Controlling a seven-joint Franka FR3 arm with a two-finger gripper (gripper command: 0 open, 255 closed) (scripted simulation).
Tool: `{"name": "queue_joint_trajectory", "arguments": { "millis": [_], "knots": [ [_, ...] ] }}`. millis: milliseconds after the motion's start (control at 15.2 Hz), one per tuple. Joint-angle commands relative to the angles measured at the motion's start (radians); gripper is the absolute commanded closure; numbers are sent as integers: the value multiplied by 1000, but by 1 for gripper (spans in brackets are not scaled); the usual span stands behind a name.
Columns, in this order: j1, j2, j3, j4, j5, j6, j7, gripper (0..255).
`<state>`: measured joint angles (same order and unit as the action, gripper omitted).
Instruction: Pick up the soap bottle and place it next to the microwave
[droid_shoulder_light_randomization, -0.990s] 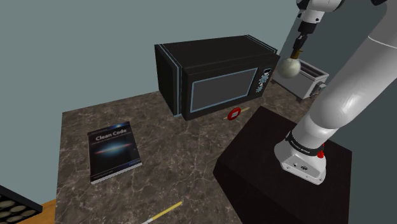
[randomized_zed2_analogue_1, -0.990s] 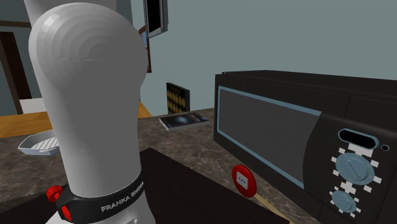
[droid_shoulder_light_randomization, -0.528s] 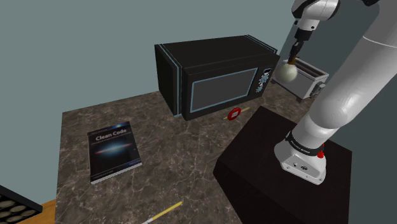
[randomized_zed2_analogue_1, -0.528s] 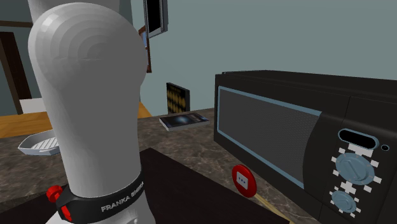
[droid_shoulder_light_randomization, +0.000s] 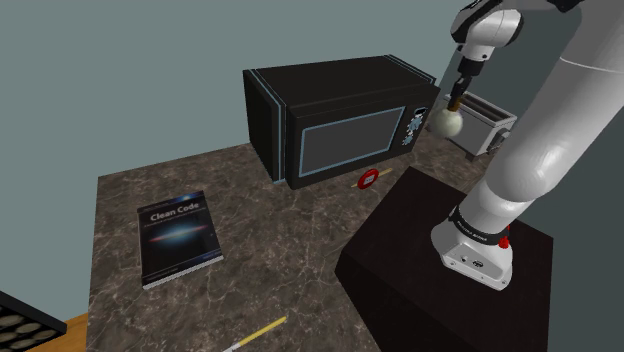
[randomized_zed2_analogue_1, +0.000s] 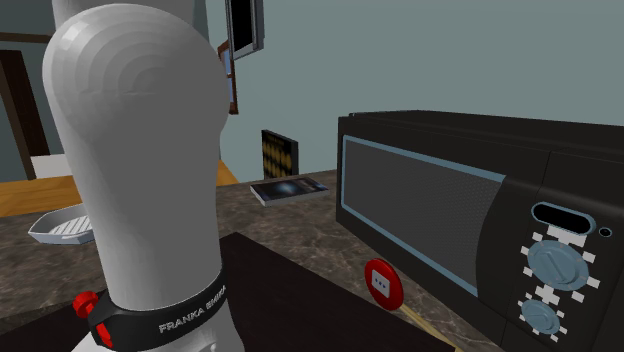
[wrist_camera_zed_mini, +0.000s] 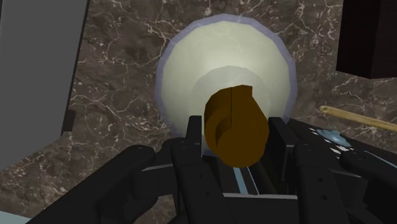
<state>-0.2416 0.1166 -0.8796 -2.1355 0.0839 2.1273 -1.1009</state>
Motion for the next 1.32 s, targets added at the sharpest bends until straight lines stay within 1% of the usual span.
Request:
{"name": "queue_joint_trajectory", "arguments": {
  "millis": [0,594,1254],
  "knots": [
    [-7,28,5,-9,27,27,-19,255],
    [-43,129,41,-47,129,129,-88,255],
    [-101,248,112,-66,251,230,-169,255]
  ]
}}
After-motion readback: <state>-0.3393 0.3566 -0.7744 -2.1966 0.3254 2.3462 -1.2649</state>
